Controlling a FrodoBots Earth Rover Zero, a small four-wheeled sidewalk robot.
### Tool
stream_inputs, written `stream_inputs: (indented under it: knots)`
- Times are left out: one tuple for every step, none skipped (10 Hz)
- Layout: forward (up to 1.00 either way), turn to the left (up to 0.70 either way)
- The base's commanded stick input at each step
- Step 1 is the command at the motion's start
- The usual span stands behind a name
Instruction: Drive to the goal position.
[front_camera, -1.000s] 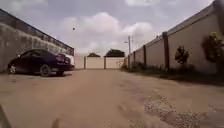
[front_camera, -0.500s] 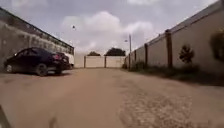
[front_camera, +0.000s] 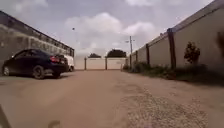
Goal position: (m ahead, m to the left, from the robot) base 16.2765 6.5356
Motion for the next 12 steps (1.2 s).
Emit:
stream_inputs:
  knots:
    - [0.7, 0.0]
    - [0.7, 0.0]
    - [0.7, 0.0]
    - [0.7, 0.0]
    - [0.7, 0.0]
    - [0.7, 0.0]
    - [0.7, 0.0]
    - [0.7, 0.0]
    - [0.7, 0.0]
    - [0.7, 0.0]
    - [0.7, 0.0]
    - [0.7, 0.0]
